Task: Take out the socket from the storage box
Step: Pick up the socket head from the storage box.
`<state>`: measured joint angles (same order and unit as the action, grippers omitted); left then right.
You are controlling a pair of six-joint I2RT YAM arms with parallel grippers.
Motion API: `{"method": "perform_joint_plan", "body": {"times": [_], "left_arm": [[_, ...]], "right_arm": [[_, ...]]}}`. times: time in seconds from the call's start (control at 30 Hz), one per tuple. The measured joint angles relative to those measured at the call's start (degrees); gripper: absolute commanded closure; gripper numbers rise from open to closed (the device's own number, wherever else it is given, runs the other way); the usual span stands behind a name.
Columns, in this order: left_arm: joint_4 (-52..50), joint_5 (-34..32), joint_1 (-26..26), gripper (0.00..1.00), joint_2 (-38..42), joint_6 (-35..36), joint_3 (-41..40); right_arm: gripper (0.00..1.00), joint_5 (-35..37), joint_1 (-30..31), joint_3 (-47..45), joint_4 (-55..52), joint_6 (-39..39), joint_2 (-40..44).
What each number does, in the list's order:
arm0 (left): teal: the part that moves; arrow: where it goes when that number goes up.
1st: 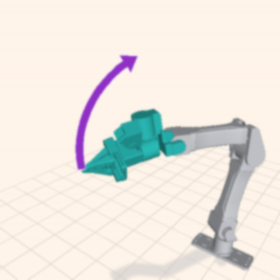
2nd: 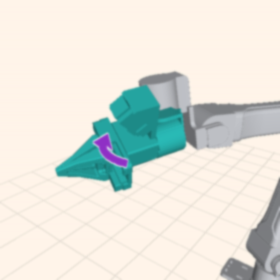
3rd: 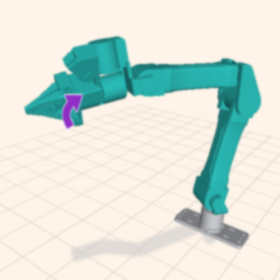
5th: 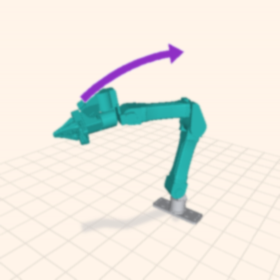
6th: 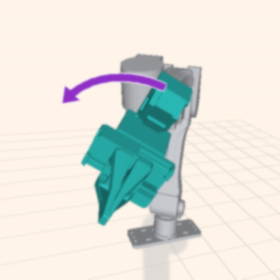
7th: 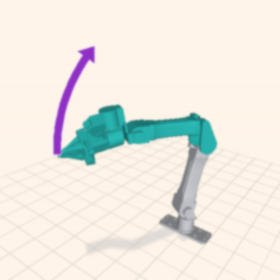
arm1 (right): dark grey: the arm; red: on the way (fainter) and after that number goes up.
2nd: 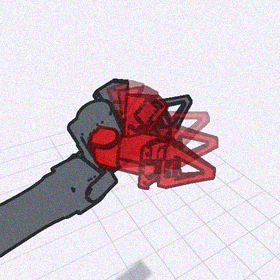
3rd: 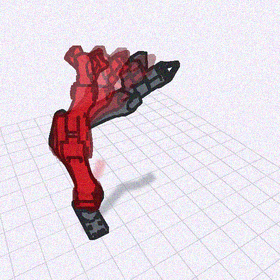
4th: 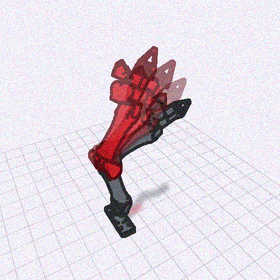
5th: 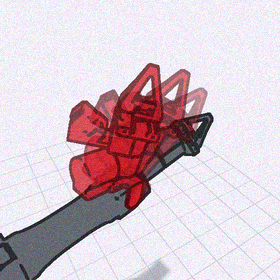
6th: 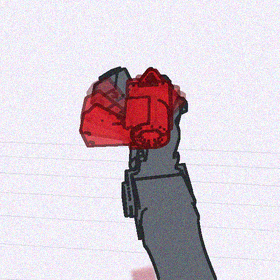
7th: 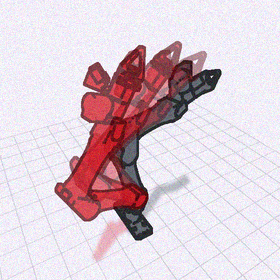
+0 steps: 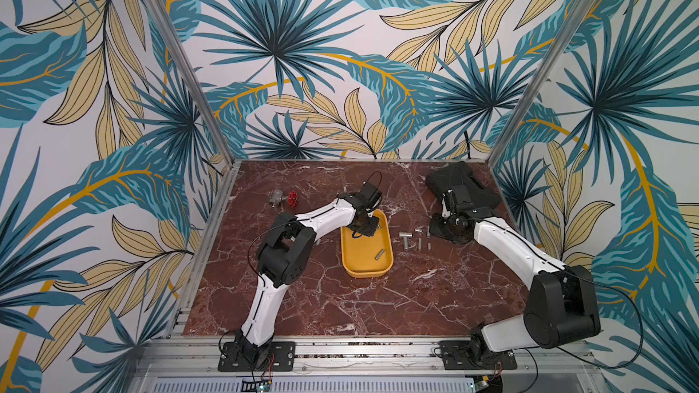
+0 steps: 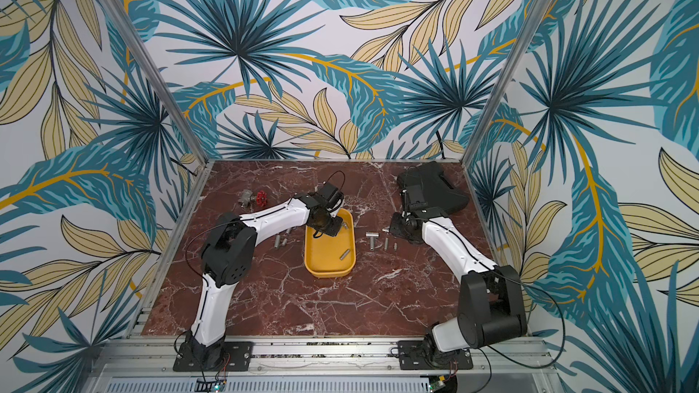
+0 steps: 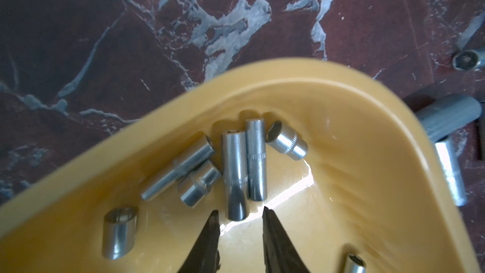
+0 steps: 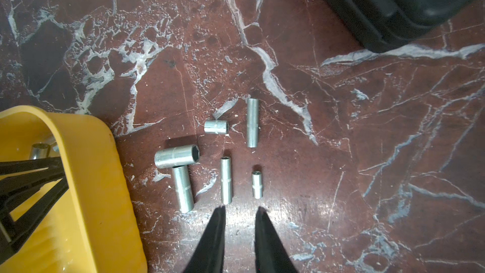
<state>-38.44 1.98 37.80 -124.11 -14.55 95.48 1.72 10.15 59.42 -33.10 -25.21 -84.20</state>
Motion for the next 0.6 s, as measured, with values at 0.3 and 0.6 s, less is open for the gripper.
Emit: {"method": "perform_joint_plan", "body": {"times": [0.3,0.6], "left_arm": [[0.1,-0.5,0.0,0.74,-2.0,0.6,2.3],[0.2,-0.8,0.0,0.81,-2.6,1.0,2.8]], "right_arm": [[0.77,0.0,0.0,0.0,-0.1,0.0,0.0],[0.77,0.0,0.0,0.0,-0.2,0.0,0.1]]}}
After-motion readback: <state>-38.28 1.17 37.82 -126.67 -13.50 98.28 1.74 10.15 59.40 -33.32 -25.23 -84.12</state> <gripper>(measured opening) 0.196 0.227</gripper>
